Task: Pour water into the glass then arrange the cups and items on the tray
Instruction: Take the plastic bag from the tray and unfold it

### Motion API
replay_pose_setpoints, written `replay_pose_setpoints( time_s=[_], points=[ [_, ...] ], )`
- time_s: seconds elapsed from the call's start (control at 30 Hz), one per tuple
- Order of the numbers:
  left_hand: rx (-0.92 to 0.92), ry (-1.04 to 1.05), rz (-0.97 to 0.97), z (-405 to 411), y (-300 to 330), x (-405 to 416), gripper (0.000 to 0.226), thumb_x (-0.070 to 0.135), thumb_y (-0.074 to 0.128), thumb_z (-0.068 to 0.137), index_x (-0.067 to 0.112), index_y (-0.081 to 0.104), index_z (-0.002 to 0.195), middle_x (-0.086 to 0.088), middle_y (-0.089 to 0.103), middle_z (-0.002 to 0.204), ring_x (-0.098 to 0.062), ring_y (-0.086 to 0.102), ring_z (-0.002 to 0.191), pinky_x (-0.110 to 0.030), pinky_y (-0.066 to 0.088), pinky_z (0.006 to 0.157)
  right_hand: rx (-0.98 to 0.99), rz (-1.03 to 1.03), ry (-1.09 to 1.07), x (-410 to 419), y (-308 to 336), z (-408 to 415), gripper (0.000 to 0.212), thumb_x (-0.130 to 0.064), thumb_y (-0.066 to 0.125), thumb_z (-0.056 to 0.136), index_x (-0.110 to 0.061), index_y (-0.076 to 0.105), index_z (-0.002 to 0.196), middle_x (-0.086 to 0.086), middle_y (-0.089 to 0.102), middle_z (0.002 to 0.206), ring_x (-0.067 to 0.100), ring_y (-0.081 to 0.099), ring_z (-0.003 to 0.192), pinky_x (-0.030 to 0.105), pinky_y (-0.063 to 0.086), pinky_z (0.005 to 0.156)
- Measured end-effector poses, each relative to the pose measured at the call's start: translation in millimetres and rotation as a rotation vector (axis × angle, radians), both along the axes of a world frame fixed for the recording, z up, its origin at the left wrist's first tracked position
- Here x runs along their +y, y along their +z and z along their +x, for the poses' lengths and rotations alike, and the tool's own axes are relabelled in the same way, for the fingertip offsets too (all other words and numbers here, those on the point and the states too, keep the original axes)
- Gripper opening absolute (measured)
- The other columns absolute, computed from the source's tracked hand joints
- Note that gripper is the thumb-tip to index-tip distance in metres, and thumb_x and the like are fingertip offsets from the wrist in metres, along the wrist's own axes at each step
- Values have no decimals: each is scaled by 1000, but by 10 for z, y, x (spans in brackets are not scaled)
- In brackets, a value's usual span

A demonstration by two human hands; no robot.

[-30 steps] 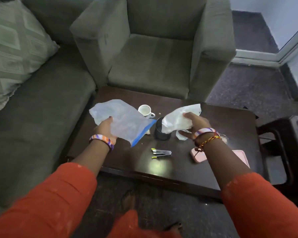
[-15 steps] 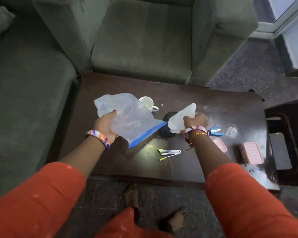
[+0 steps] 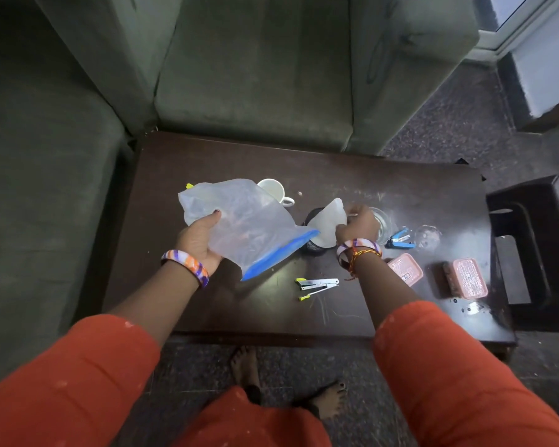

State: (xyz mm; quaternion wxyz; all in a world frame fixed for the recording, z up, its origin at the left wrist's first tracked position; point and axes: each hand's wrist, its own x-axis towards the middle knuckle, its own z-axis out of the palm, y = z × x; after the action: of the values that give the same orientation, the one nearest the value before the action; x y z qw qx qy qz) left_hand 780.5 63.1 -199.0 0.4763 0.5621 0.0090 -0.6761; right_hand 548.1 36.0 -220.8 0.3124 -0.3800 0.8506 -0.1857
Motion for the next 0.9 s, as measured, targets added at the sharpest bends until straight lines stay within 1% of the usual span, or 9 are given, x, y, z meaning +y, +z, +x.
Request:
replay_pose_setpoints(
  time_s=[0.2, 0.27, 0.43, 0.53, 0.6, 0.67, 0.73, 0.8, 0.9],
  points=[
    [-13, 24, 36, 9, -15, 63, 11, 8, 55, 89, 19, 59, 87, -4, 67, 88, -21, 65, 81, -40, 52, 66, -70, -24, -53, 67, -81, -23, 27, 2, 58, 77, -4, 60, 103, 20, 66, 104, 39, 62, 97, 45, 56, 80],
    [-20, 36, 41, 21, -1, 95, 12, 7, 55, 89, 19, 59, 86, -4, 67, 87, -21, 65, 80, -38, 52, 65, -50, -41, -68, 84, -84, -23, 32, -4, 63, 79, -3, 57, 111, 19, 65, 112, 36, 61, 102, 40, 53, 86],
    [-1, 46, 38, -33, 107, 177, 14, 3, 48, 91, 14, 57, 92, -6, 64, 89, -23, 62, 83, -45, 47, 92, 28, -141, 28, 255, 57, -62, 41, -11, 61, 84, -5, 50, 123, 16, 61, 123, 33, 57, 111, 37, 47, 89],
    [-2, -5, 54, -109, 214, 246, 22, 2, 43, 93, 8, 55, 111, -8, 61, 88, -23, 60, 79, -42, 44, 96, 55, -199, 198, 467, 166, -85, 45, -3, 58, 82, -10, 50, 126, 13, 62, 122, 30, 61, 105, 32, 46, 83],
    [-14, -90, 60, -157, 319, 310, 21, 2, 41, 94, 7, 55, 109, -11, 61, 87, -24, 59, 78, -42, 42, 99, -11, -255, 347, 620, 239, -87, 57, -2, 63, 79, -13, 46, 132, 14, 60, 126, 28, 61, 106, 22, 42, 79],
    [-52, -194, 58, -198, 436, 388, 17, 3, 44, 93, 6, 55, 106, -12, 68, 77, -25, 63, 75, -43, 48, 94, -163, -296, 498, 744, 342, -86, 75, -5, 74, 72, -13, 39, 138, 14, 56, 131, 28, 55, 116, 25, 42, 91],
    [-73, -284, 69, -254, 550, 465, 13, 5, 44, 94, 3, 57, 92, -10, 71, 59, -25, 68, 59, -44, 56, 73, -307, -320, 597, 847, 449, -114, 82, -5, 78, 68, -17, 36, 138, 9, 57, 126, 27, 53, 115, 35, 42, 99],
    [-76, -316, 109, -331, 652, 536, 17, 9, 42, 96, 5, 53, 83, -13, 69, 61, -27, 67, 50, -44, 55, 62, -320, -372, 622, 918, 550, -183, 67, -5, 78, 68, -14, 50, 128, 7, 60, 114, 25, 56, 107, 32, 43, 93],
    [-58, -339, 137, -473, 796, 653, 20, 17, 42, 96, 6, 55, 84, -15, 68, 67, -28, 67, 48, -43, 56, 54, -121, -373, 687, 950, 696, -336, 19, -3, 68, 76, -9, 69, 94, 6, 69, 91, 22, 59, 85, 22, 46, 76]
  ],
)
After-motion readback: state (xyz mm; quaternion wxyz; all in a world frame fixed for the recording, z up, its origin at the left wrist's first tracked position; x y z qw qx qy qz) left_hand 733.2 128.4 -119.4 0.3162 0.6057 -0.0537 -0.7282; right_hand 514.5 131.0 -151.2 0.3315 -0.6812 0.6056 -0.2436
